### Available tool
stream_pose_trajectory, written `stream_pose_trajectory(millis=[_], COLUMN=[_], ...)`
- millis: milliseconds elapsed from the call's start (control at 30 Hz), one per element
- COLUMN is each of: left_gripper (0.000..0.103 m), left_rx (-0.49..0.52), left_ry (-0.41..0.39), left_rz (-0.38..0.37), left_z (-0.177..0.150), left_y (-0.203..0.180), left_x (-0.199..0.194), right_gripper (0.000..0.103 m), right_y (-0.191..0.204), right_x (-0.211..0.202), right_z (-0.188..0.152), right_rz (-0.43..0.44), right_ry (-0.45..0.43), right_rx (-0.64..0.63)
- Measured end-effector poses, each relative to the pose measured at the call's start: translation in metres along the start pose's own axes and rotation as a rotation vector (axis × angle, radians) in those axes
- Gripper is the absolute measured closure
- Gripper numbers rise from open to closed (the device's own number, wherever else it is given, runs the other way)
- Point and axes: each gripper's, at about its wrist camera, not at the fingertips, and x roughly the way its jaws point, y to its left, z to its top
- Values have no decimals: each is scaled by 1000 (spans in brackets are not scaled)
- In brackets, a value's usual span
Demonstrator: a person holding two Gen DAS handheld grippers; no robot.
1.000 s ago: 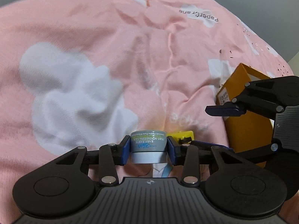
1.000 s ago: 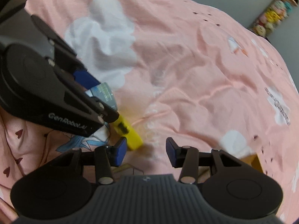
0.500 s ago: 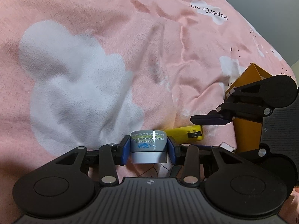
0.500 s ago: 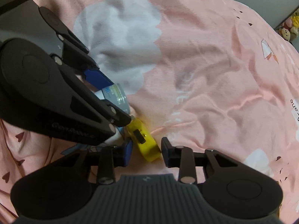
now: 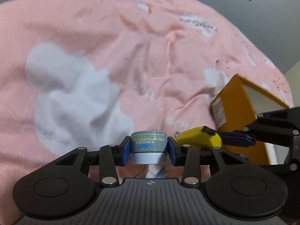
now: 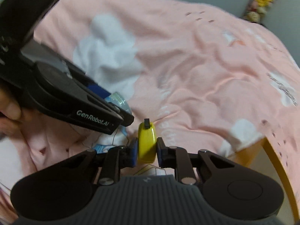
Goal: Organize rigid objects
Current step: 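Grasp the white cream jar with left tool while right tool grasps the yellow tape measure, then carry the cream jar and tape measure over the orange box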
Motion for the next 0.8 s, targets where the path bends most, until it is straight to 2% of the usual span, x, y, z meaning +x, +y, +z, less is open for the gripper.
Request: stream_pose_trajectory(millis=[267,400,567,800], left_gripper=[57,57,57,57], left_rx=[79,153,251,338], left_ry=[-95,-117,-111,-17], left_rz=[-96,-157,-235,-358], left_z=[9,11,11,11], left_y=[-48,-86,-136,-198], left_x=[-32,-40,-37,-8], right_gripper=[84,84,84,84], right_y=[-29,-47,-66,-107], right_x=[-76,-104,-126,-129], right_z=[-21,-36,-62,-107], right_rz=[-113,-180,-279,-394], right_ry=[-148,-174,-153,-31], right_rx=[188,243,288,378])
